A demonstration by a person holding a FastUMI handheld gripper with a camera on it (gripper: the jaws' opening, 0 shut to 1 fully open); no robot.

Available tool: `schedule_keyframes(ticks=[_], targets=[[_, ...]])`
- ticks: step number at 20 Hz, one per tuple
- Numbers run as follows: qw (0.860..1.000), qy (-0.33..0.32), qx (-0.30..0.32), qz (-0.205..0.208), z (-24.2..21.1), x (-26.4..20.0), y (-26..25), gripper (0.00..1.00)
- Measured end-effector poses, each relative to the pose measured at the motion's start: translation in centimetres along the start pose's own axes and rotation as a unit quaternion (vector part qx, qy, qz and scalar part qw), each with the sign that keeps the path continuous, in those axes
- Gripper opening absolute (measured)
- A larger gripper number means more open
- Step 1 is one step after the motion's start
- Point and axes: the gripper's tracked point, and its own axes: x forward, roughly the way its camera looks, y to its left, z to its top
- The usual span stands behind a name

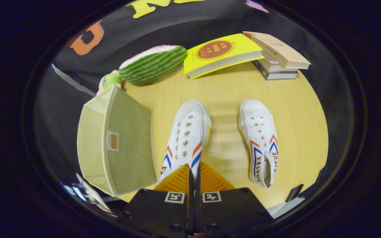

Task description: Open the storage box then place both shoes into the box .Put the left shoe in first, then the right shoe, with the right side of both shoes facing outward in a uniform manner.

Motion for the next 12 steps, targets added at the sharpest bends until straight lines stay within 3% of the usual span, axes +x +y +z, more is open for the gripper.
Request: schedule_keyframes(ticks=[12], targets=[[0.991, -0.108, -0.021, 0.073, 2.4, -9.6, 10.9, 0.06]])
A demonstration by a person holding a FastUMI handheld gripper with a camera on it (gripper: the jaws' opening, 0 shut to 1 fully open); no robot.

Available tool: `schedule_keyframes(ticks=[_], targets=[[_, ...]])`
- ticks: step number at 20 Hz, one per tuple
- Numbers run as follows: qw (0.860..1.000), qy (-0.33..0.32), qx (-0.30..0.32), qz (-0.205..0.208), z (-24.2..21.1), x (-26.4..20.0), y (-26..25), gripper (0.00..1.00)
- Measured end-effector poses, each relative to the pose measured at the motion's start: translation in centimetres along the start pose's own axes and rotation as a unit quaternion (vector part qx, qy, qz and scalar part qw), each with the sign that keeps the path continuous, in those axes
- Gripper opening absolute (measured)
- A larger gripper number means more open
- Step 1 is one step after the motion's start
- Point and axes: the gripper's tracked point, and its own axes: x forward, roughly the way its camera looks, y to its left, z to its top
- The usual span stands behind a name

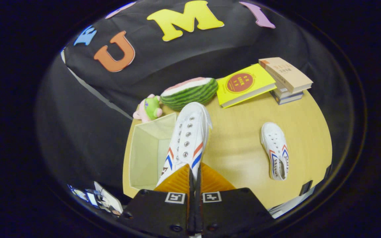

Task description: Open the storage box then place both shoes into the box .Put the left shoe in first, then the right shoe, with the right side of both shoes facing outward in a uniform manner.

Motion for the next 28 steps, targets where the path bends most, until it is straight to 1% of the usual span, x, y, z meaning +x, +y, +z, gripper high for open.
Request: schedule_keyframes(ticks=[3, 6, 8, 10, 12, 14, 17, 19, 20, 21, 22, 23, 24, 25, 26, 28], targets=[[0.999, -0.034, -0.013, 0.016, -0.3, 1.1, 4.1, 0.06], [0.997, -0.062, -0.024, 0.037, -0.9, 3.5, 7.9, 0.06], [0.996, -0.069, -0.039, 0.047, -1.9, 5.3, 10.2, 0.06], [0.996, -0.066, -0.032, 0.055, -3.8, 7.5, 11.9, 0.06], [0.996, -0.071, -0.014, 0.058, -4.7, 9.6, 12.9, 0.06], [0.995, -0.079, -0.013, 0.059, -5.2, 11.4, 13.8, 0.06], [0.995, -0.077, 0.004, 0.059, -6.3, 13.5, 14.5, 0.06], [0.997, -0.058, -0.006, 0.044, -7.3, 14.5, 14.1, 0.06], [0.997, -0.043, -0.015, 0.059, -7.8, 14.8, 14.5, 0.07], [0.996, -0.041, -0.021, 0.073, -7.9, 14.3, 14.7, 0.17], [0.996, -0.043, -0.043, 0.068, -7.6, 14.7, 14.6, 0.46], [0.996, -0.049, -0.066, 0.045, -7.2, 14.1, 13.7, 0.74], [0.994, -0.056, -0.090, 0.019, -6.6, 13.3, 13.0, 1.00], [0.992, -0.067, -0.104, 0.016, -6.2, 12.2, 12.7, 1.00], [0.991, -0.071, -0.109, 0.021, -5.9, 11.1, 12.6, 1.00], [0.991, -0.073, -0.113, 0.017, -5.6, 8.5, 11.4, 1.00]])
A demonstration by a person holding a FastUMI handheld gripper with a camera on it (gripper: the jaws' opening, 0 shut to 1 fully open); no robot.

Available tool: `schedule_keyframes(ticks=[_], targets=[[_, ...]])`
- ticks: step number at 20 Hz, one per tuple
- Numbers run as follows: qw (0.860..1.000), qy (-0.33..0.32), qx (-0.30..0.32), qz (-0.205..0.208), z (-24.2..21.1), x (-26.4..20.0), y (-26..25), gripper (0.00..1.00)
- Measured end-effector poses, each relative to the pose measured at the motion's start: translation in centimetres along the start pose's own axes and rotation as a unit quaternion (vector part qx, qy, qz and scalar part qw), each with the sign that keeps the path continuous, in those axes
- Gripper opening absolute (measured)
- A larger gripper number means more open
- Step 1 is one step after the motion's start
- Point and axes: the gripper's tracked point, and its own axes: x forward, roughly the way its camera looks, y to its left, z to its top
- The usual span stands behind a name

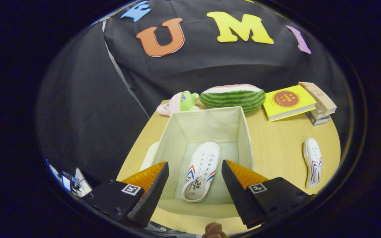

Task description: Open the storage box then place both shoes into the box .Put the left shoe in first, then the right shoe, with the right side of both shoes facing outward in a uniform manner.

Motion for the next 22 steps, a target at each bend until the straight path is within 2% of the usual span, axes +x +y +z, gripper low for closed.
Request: schedule_keyframes(ticks=[2, 5, 11, 15, 17, 20, 22], targets=[[1.000, -0.004, -0.014, -0.010, 0.5, -1.5, -1.9, 1.00], [0.998, -0.022, -0.042, -0.051, 1.3, -3.5, -6.7, 1.00], [0.990, -0.004, -0.044, -0.132, 0.1, -4.7, -17.5, 1.00], [0.983, 0.021, -0.035, -0.179, -1.3, -4.4, -25.5, 1.00], [0.976, 0.049, -0.026, -0.209, -2.6, -4.6, -30.0, 1.00], [0.968, 0.094, 0.009, -0.231, -5.1, -5.2, -34.9, 1.00], [0.960, 0.121, 0.004, -0.252, -6.5, -5.6, -38.3, 1.00]])
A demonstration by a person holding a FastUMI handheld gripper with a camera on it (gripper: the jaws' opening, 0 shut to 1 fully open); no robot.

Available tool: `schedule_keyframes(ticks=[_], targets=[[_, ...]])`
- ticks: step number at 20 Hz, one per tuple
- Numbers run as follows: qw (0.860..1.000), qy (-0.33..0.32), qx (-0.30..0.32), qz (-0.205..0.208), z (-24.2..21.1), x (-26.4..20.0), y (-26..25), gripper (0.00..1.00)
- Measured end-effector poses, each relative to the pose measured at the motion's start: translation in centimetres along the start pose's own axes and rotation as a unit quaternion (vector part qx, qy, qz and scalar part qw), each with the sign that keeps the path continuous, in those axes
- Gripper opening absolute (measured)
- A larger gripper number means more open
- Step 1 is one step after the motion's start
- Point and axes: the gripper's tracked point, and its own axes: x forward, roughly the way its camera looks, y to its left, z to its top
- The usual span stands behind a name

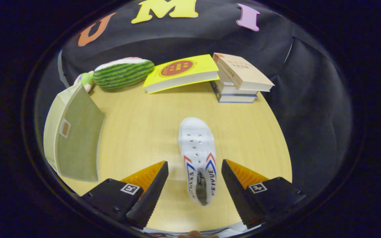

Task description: Open the storage box then place both shoes into the box .Put the left shoe in first, then the right shoe, with the right side of both shoes facing outward in a uniform manner.

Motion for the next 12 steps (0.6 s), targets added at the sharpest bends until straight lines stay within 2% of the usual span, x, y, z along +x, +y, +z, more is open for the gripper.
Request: schedule_keyframes(ticks=[4, 8, 9, 10, 12], targets=[[0.999, 0.045, 0.009, -0.018, -2.6, 2.4, -3.1, 1.00], [0.996, 0.087, 0.017, -0.001, -4.9, 5.5, -3.5, 1.00], [0.994, 0.099, 0.024, 0.033, -5.4, 6.2, -2.7, 1.00], [0.994, 0.095, 0.035, 0.036, -4.7, 5.5, -2.4, 1.00], [0.992, 0.104, 0.021, 0.068, -5.1, 6.5, -2.8, 0.99]])
